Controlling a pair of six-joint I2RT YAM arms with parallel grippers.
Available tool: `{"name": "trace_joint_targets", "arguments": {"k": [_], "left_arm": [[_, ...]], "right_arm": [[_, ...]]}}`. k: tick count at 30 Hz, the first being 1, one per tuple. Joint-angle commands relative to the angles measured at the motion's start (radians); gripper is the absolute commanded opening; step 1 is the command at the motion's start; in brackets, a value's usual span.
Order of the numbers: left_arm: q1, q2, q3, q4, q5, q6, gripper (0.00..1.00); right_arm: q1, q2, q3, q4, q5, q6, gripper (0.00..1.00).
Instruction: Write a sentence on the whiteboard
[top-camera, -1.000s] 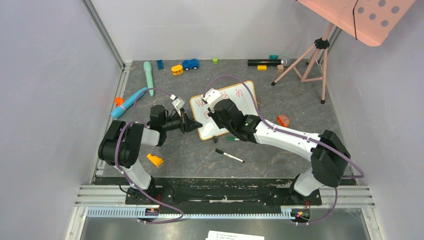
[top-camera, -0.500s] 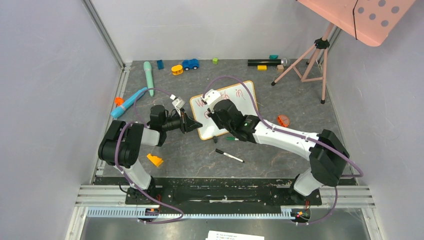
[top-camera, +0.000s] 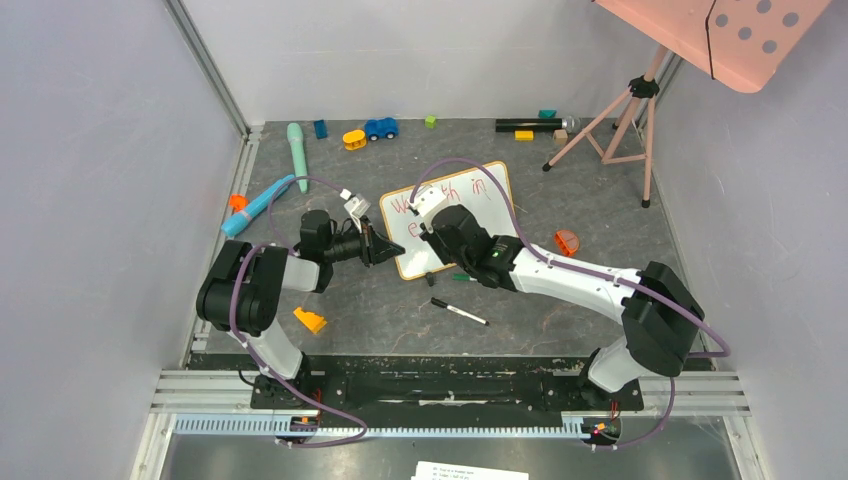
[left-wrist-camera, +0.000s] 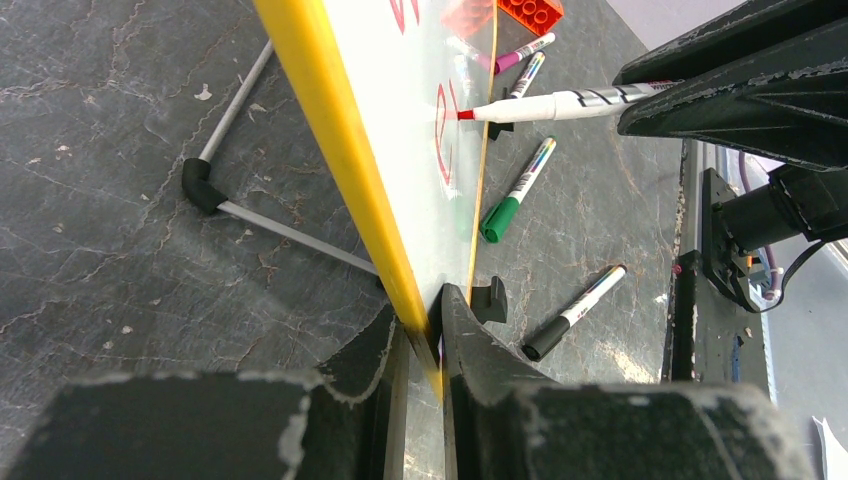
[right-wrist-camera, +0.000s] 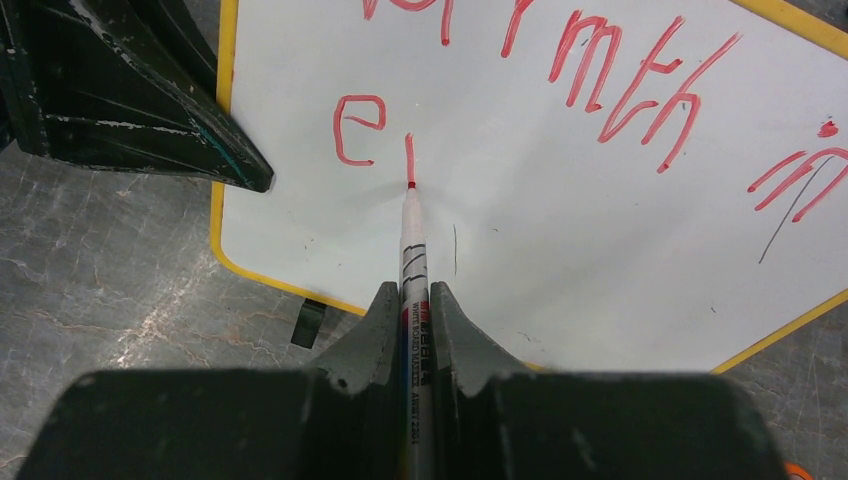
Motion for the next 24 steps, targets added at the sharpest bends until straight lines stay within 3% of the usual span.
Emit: {"name": "trace_joint_targets", "arguments": {"k": [1,24], "left_arm": [[0.005,0.006,0.011,0.012,-0.068,0.057,0.02],[0.005,0.005,0.011,0.010,-0.068,0.057,0.02]], "right_arm": [[-0.012,-0.009,0.005,0.008,0.026,0.004,0.00],[-0.058,0.025,0.089,0.010,0.006,-0.010,0.00]]}}
